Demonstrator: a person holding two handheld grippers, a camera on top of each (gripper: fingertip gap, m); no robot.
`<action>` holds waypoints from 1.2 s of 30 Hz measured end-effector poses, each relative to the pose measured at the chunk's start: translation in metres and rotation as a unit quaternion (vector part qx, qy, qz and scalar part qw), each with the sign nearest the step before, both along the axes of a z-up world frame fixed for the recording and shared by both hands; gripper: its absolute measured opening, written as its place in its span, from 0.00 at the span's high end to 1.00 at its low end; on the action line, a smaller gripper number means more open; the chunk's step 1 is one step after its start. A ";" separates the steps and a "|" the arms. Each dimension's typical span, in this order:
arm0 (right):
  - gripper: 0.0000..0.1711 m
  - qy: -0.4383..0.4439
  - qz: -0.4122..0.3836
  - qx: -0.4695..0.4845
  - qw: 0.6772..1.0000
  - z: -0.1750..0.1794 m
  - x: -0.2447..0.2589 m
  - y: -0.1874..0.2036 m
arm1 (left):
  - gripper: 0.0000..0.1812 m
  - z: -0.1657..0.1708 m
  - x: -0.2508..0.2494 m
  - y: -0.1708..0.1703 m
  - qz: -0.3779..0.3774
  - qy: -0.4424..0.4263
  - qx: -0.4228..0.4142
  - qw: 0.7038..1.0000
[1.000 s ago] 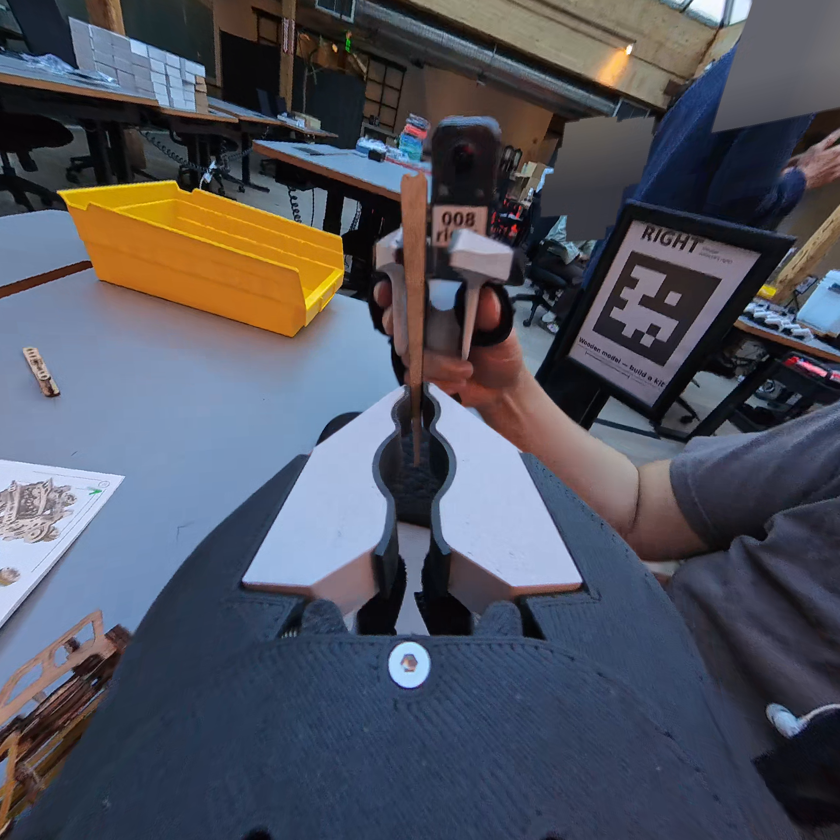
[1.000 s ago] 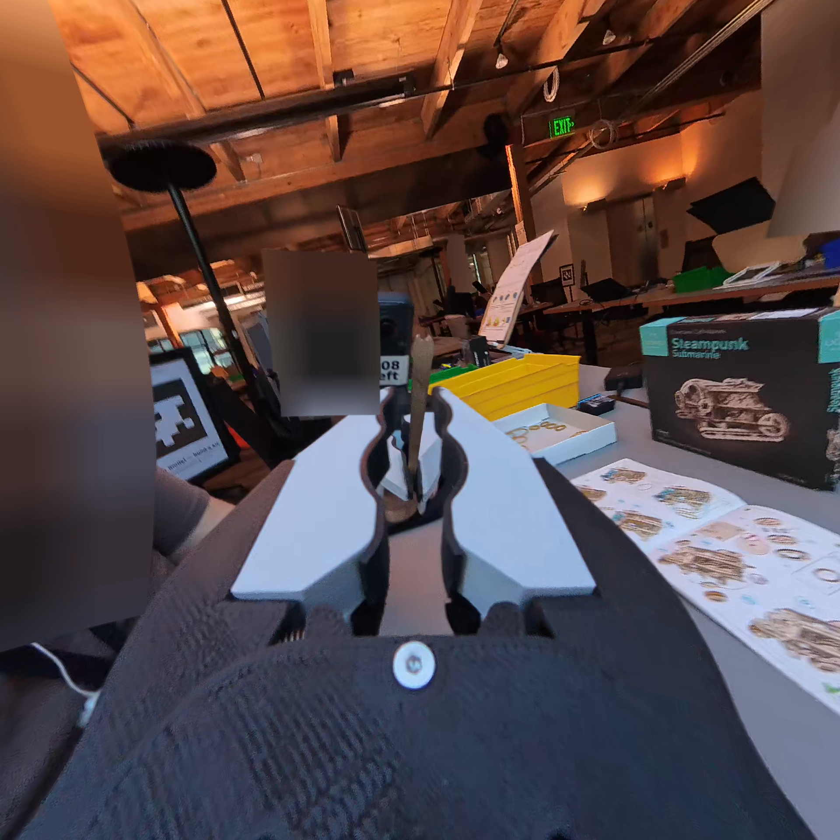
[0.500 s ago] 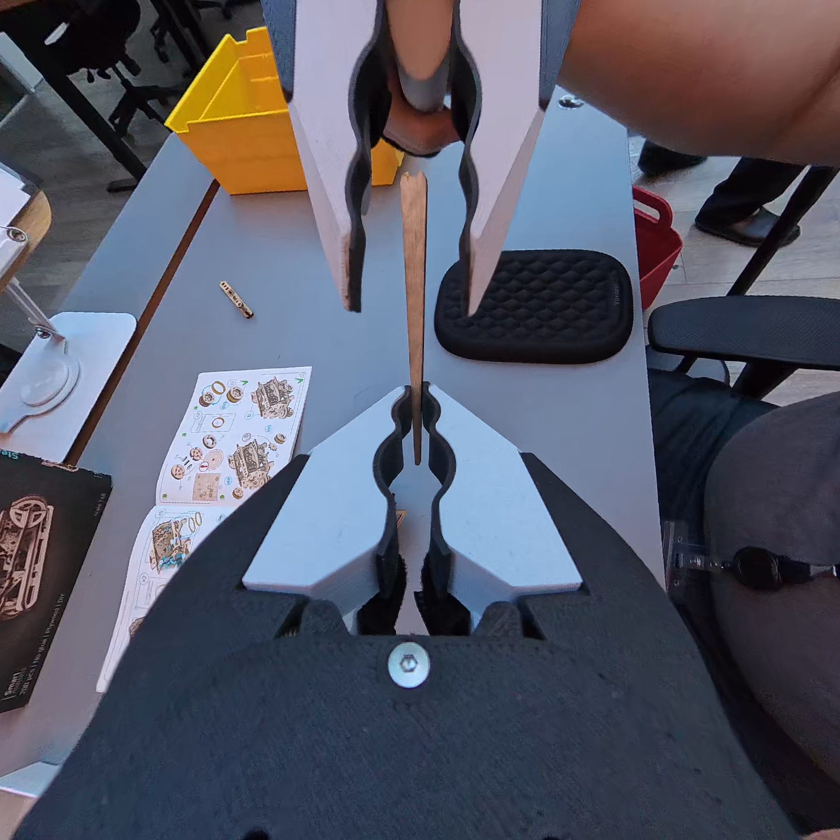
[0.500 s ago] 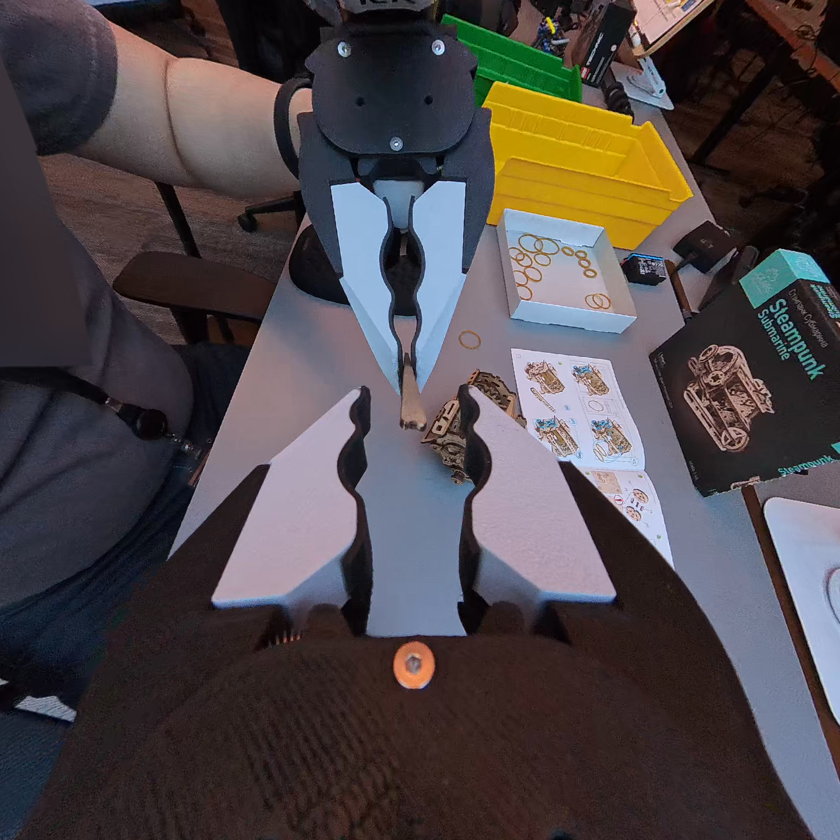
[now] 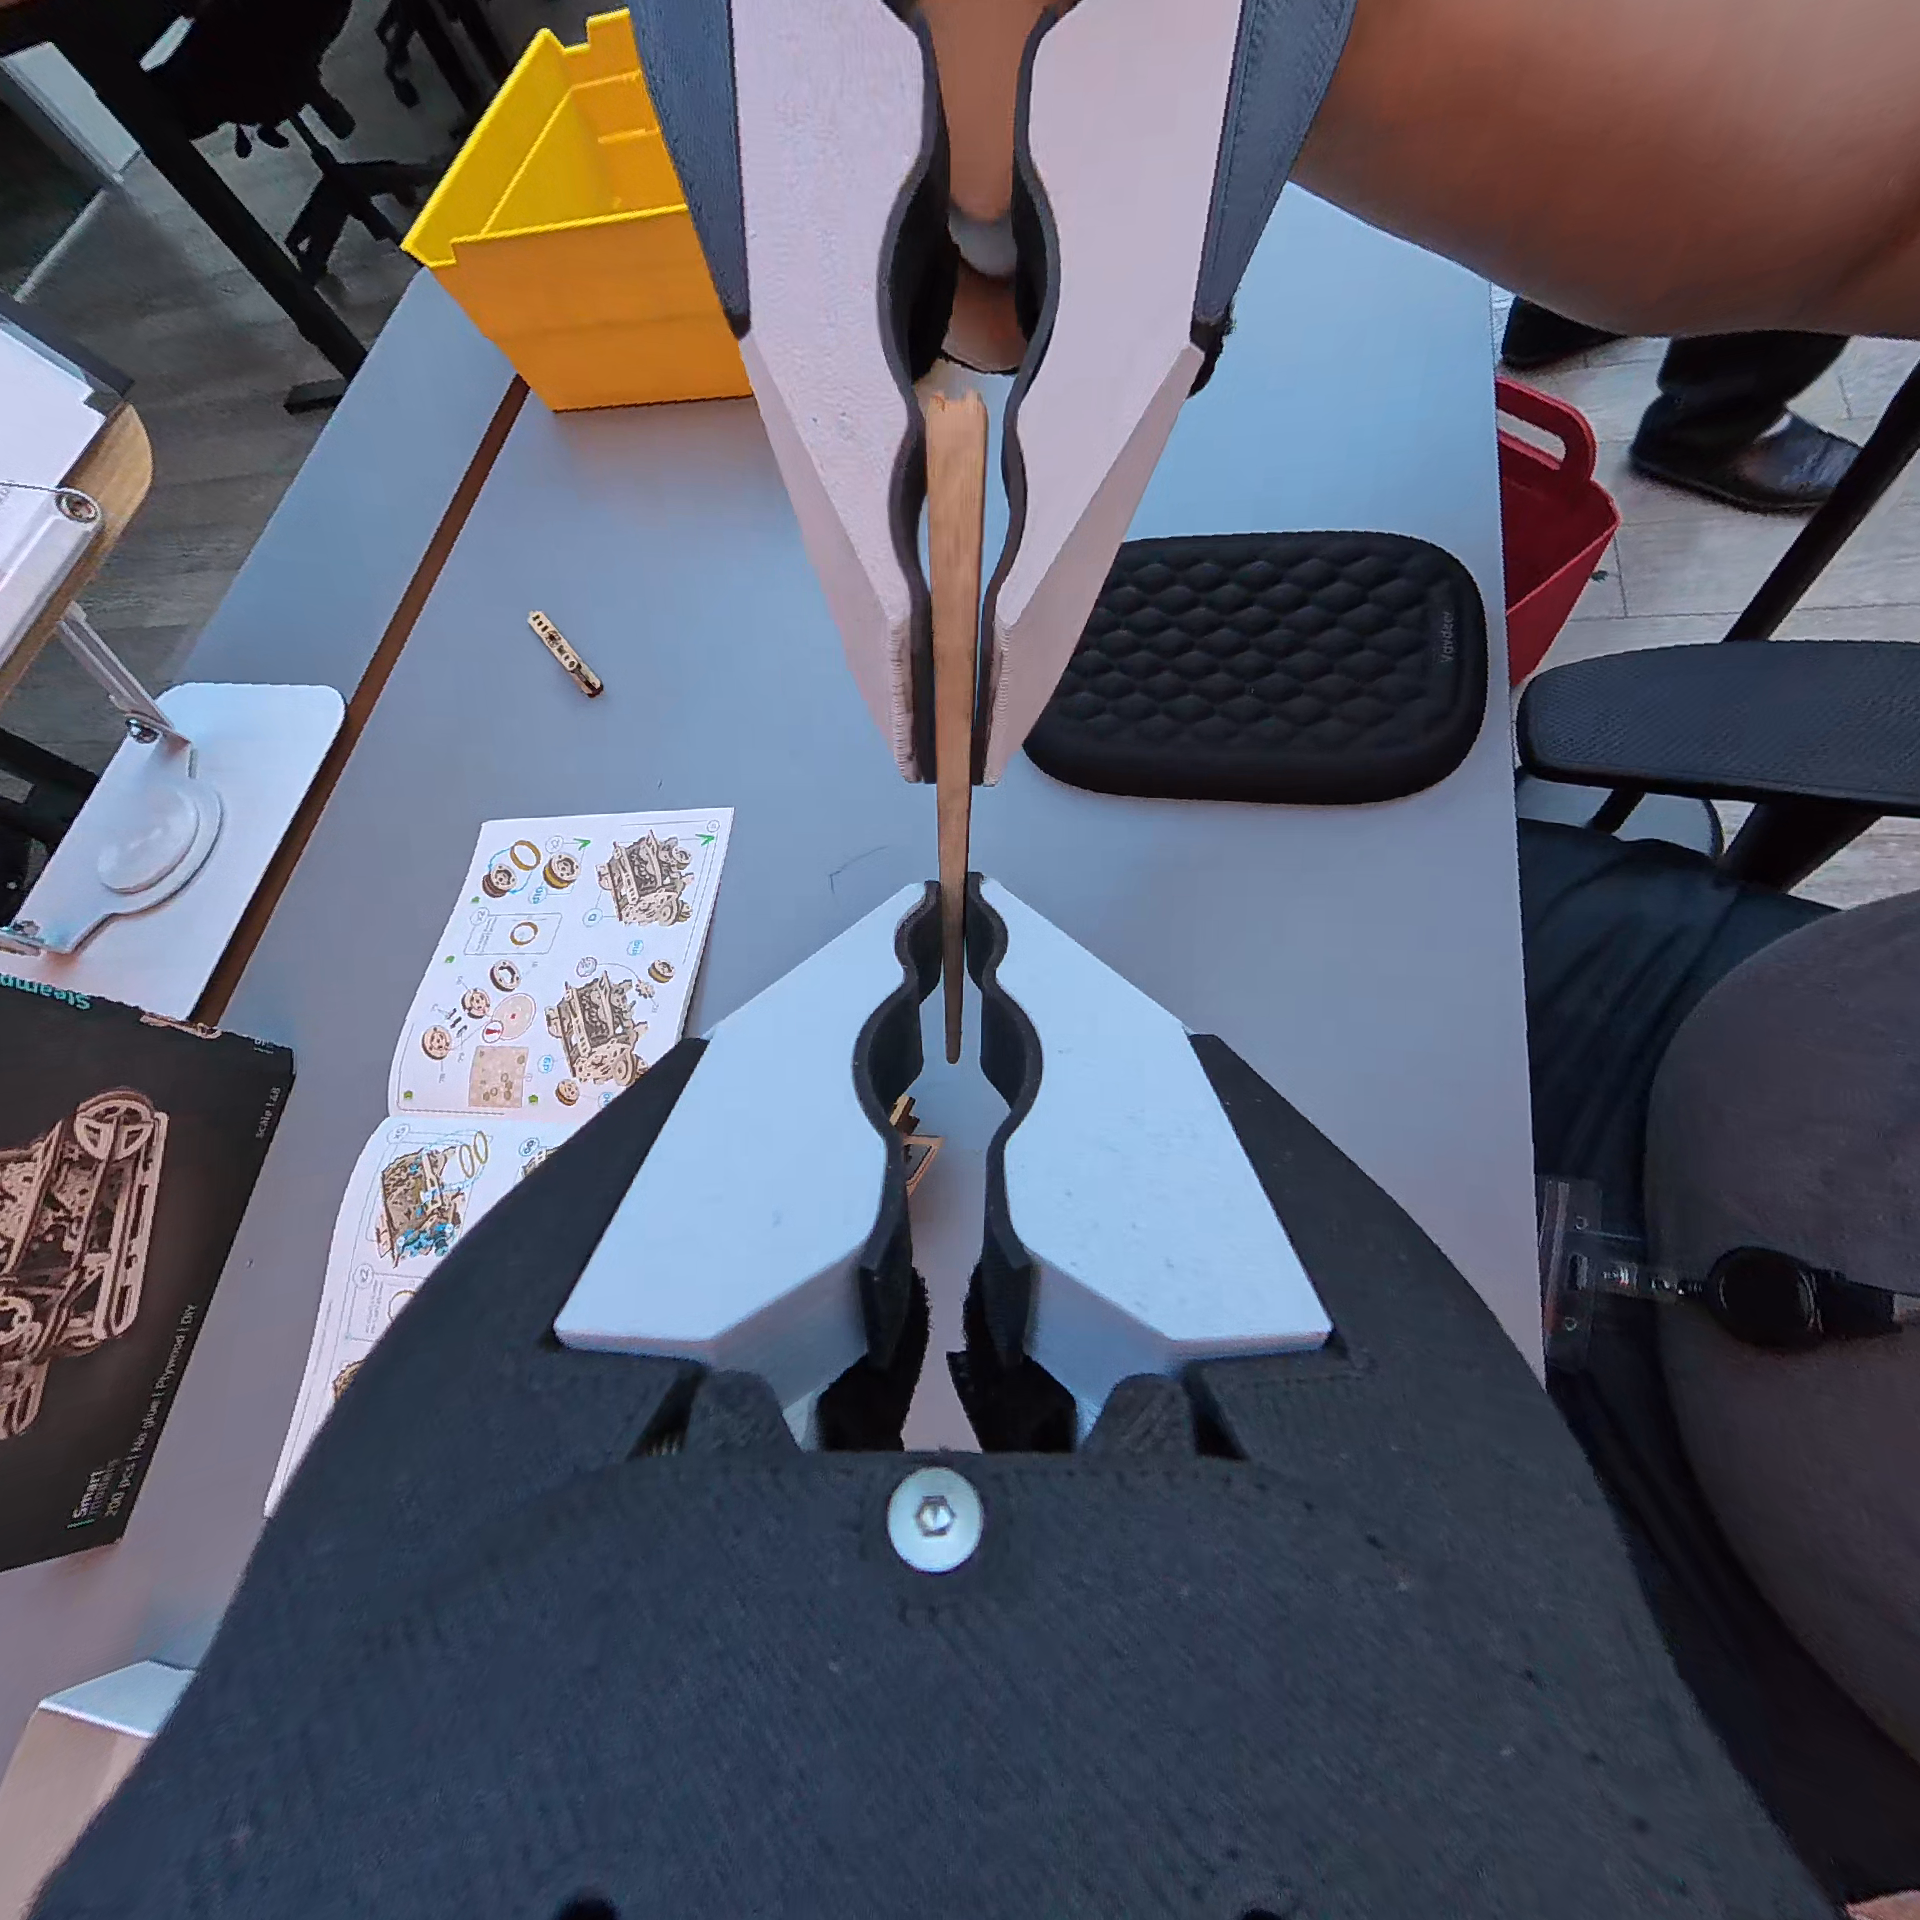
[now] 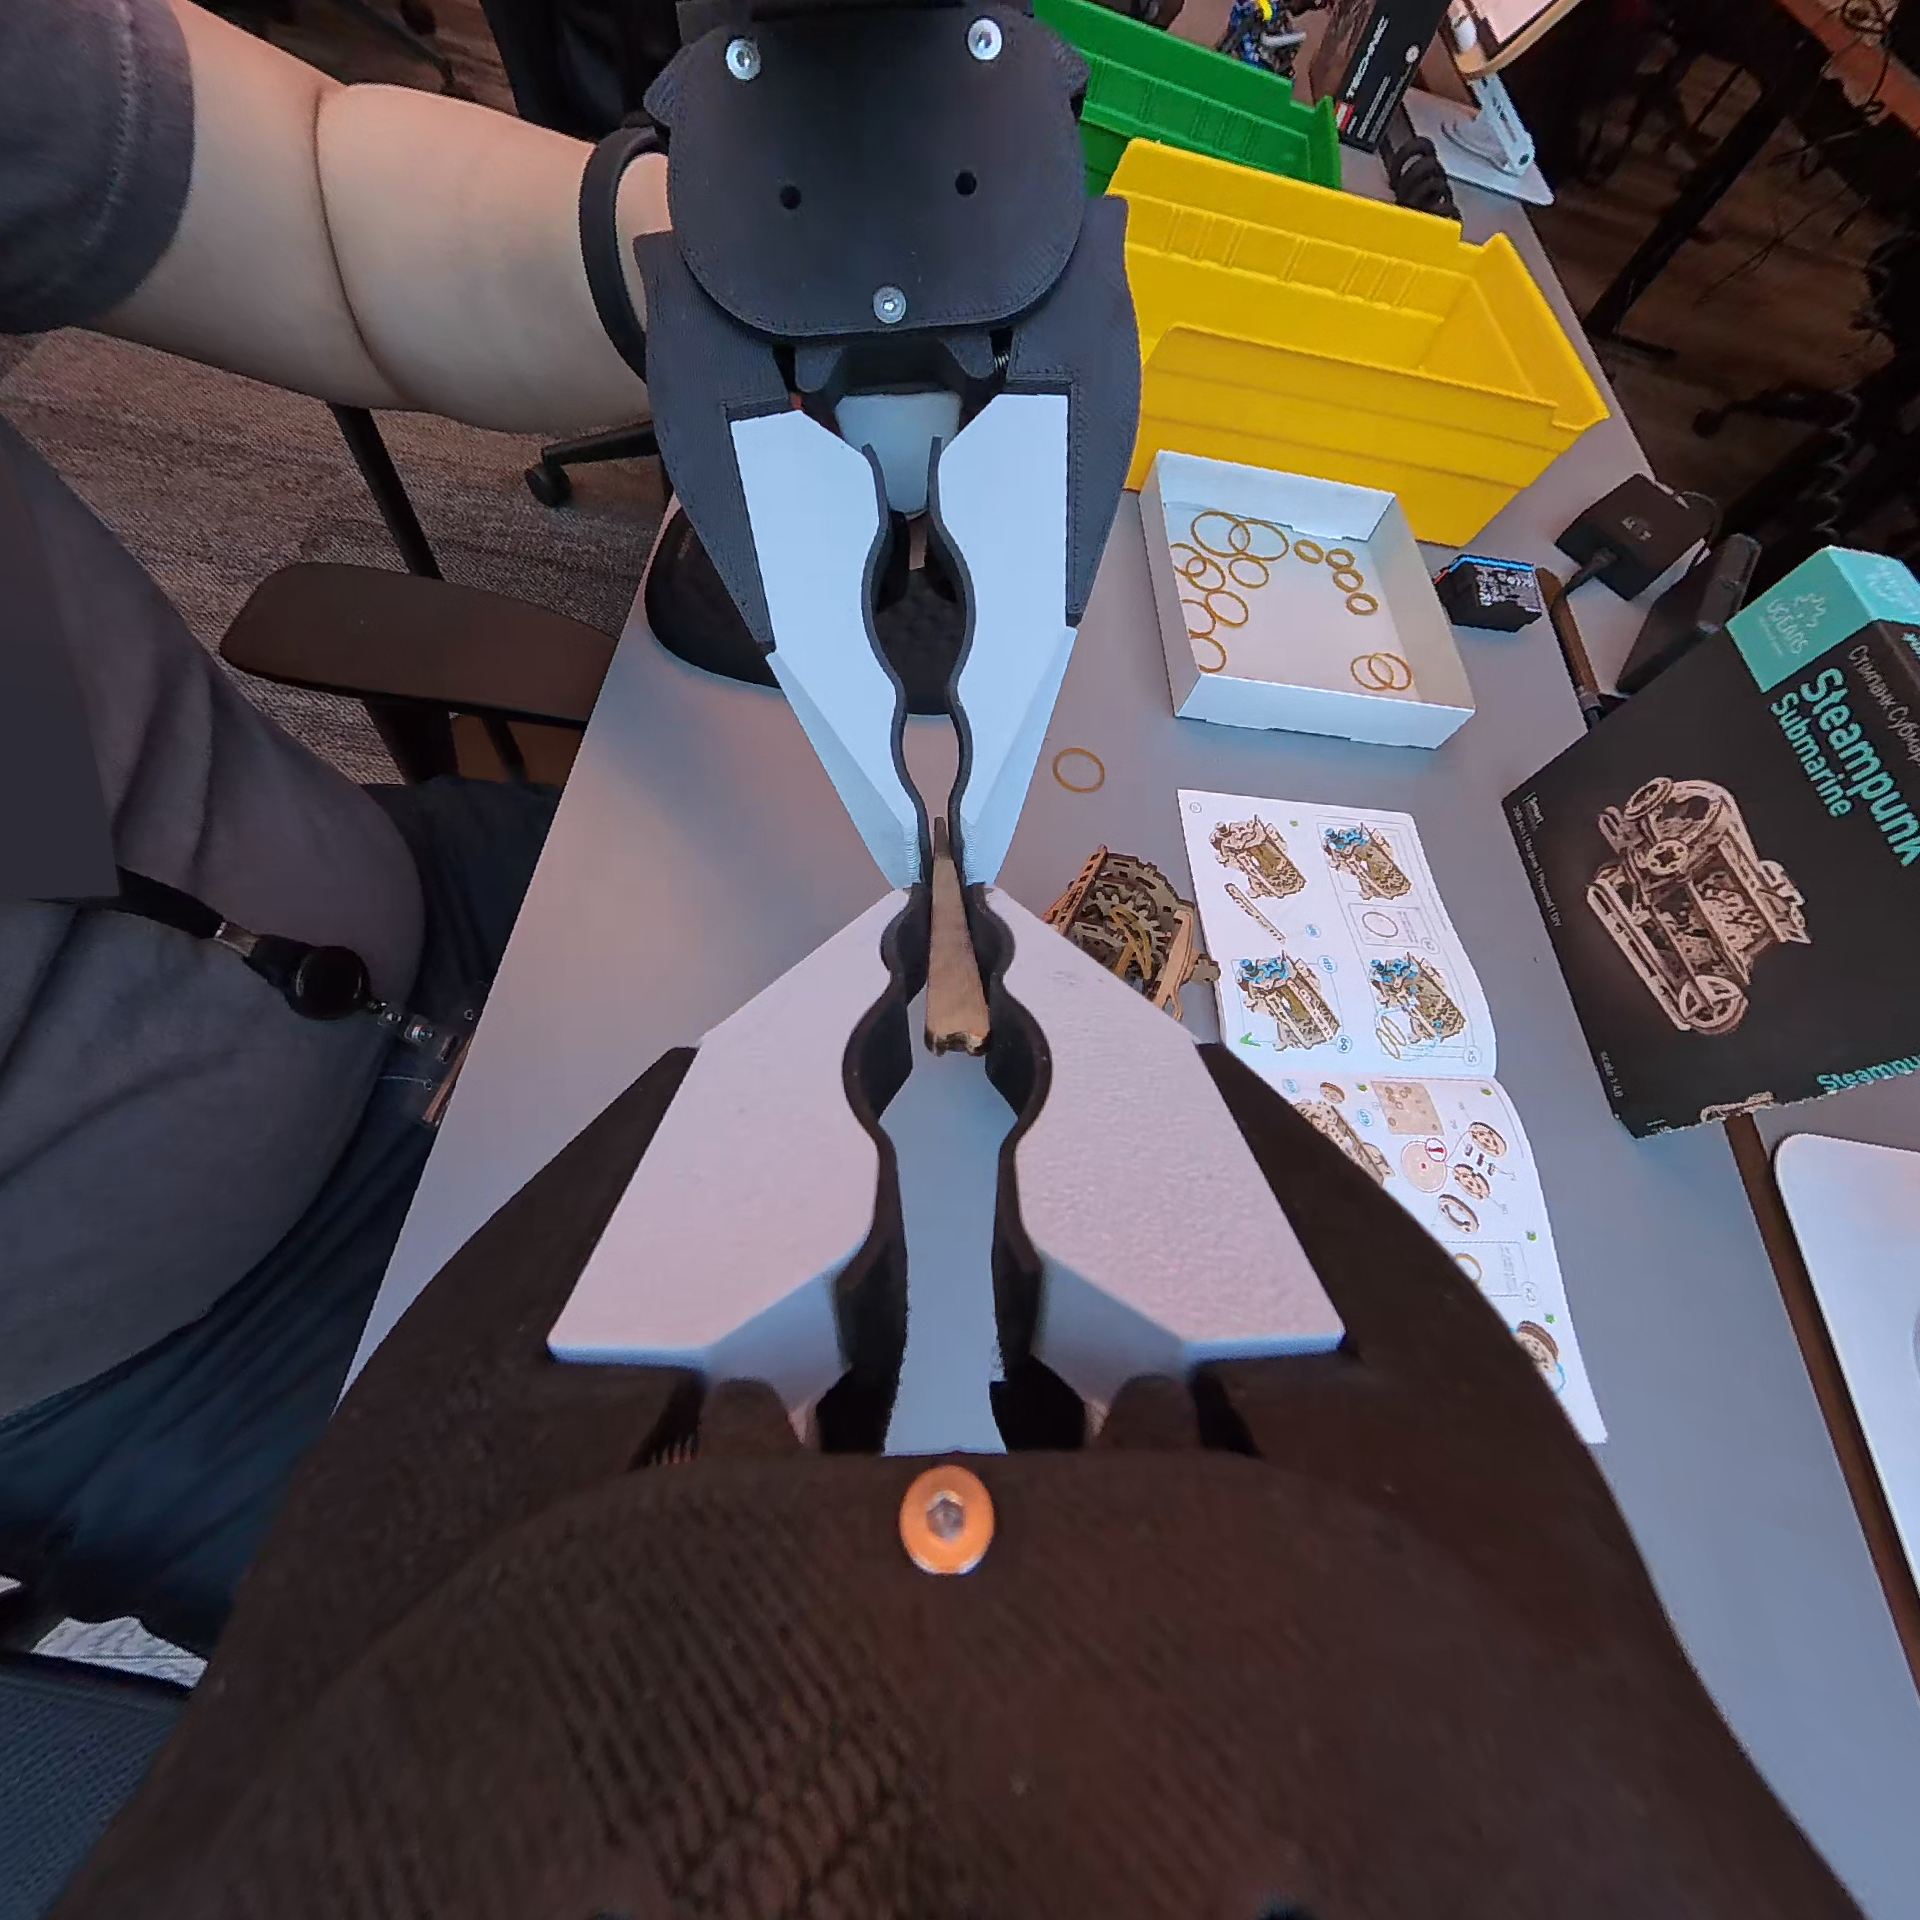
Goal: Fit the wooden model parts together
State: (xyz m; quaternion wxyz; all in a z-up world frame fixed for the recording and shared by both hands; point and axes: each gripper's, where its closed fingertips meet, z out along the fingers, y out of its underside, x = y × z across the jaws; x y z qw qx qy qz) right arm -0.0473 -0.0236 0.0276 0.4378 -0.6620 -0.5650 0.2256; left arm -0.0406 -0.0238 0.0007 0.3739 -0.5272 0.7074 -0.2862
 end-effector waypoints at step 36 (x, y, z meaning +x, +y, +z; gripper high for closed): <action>0.97 0.022 -0.091 -0.086 0.992 -0.061 -0.002 0.094 | 0.50 -0.096 -0.039 0.117 -0.068 -0.079 -0.172 0.980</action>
